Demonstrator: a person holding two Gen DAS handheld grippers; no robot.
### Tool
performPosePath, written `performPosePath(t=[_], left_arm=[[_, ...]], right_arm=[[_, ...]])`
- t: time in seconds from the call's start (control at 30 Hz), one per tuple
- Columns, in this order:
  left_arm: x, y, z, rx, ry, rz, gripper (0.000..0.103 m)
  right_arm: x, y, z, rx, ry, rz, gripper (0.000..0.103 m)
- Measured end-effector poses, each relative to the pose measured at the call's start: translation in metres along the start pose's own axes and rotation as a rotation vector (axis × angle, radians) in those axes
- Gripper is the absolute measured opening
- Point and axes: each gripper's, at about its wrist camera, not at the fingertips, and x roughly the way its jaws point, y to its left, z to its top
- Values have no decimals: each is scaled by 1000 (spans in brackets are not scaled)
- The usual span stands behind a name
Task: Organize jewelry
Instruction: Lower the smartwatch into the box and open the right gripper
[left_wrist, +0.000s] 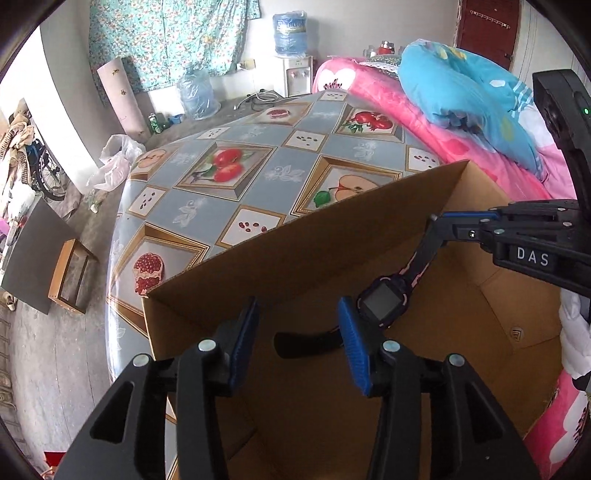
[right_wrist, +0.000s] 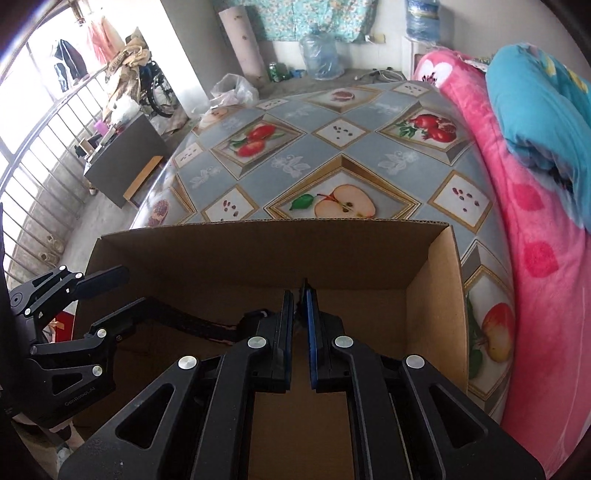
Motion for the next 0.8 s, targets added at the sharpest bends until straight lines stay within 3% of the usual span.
performPosePath(t=[0.17, 0.3, 0.4, 0.53, 0.63, 0.8], left_arm=[[-13, 2, 0, -11, -47, 4, 48], [-33, 4, -3, -12, -103, 15, 48], [-67, 10, -14, -41, -191, -8, 49], [-120, 19, -51, -108, -348, -42, 60], [-148, 24, -89, -164, -412, -88, 66], [-169, 21, -160, -215, -455, -67, 72]], right_arm=[[-2, -12, -1, 15, -20, -4, 9], [-22, -14, -3, 25, -99, 11, 10], [-55, -7, -16, 22, -193, 35, 10], [-110, 11, -60, -5, -368, 104, 19], [-139, 25, -103, -33, -469, 135, 23], [-161, 42, -148, -100, -512, 117, 25]])
